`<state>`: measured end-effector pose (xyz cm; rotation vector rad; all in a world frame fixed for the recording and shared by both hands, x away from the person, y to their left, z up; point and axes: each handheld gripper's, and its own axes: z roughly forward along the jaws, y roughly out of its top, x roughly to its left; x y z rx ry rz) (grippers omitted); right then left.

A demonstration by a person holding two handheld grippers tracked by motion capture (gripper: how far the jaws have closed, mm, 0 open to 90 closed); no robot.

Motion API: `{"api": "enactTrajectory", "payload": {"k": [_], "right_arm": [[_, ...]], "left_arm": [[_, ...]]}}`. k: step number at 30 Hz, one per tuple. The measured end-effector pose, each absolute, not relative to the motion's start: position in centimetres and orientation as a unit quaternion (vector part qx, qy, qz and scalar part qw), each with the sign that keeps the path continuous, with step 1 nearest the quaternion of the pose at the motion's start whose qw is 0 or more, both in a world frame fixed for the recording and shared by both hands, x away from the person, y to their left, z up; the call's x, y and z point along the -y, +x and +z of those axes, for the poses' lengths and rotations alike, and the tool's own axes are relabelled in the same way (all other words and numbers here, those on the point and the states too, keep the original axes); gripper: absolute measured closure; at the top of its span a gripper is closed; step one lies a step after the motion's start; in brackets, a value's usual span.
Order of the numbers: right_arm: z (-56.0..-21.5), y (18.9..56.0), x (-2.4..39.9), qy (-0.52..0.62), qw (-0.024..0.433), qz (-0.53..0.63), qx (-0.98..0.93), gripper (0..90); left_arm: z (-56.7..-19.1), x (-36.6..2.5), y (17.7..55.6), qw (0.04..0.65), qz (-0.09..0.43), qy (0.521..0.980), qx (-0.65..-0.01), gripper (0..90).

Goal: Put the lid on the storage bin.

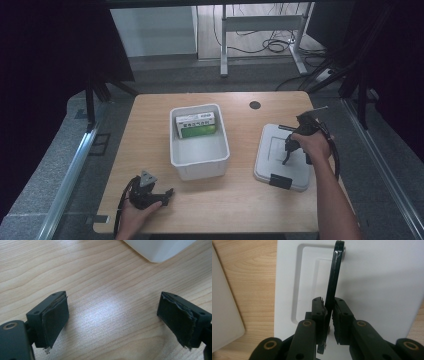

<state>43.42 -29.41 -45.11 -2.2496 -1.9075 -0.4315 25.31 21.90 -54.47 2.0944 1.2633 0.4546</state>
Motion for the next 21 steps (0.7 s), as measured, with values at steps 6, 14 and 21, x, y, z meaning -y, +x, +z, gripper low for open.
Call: {"api": "enactTrajectory", "payload": {"k": [6, 14, 21], "right_arm": [[-45.24, 43.45, 29.86, -0.764, 0.082, -0.143, 0.623, 84.1], [-45.26, 43.49, 29.85, -0.775, 0.090, -0.150, 0.607, 84.9], [-45.06, 43.45, 29.48, -0.773, 0.098, -0.159, 0.606, 85.1]], "left_arm": [[-54.47, -21.91, 25.32, 0.321, 0.173, 0.798, -0.481, 10.2], [-54.47, -21.91, 25.33, 0.321, 0.173, 0.798, -0.480, 10.1], [-54.48, -21.92, 25.36, 0.321, 0.173, 0.798, -0.479, 10.1]]}}
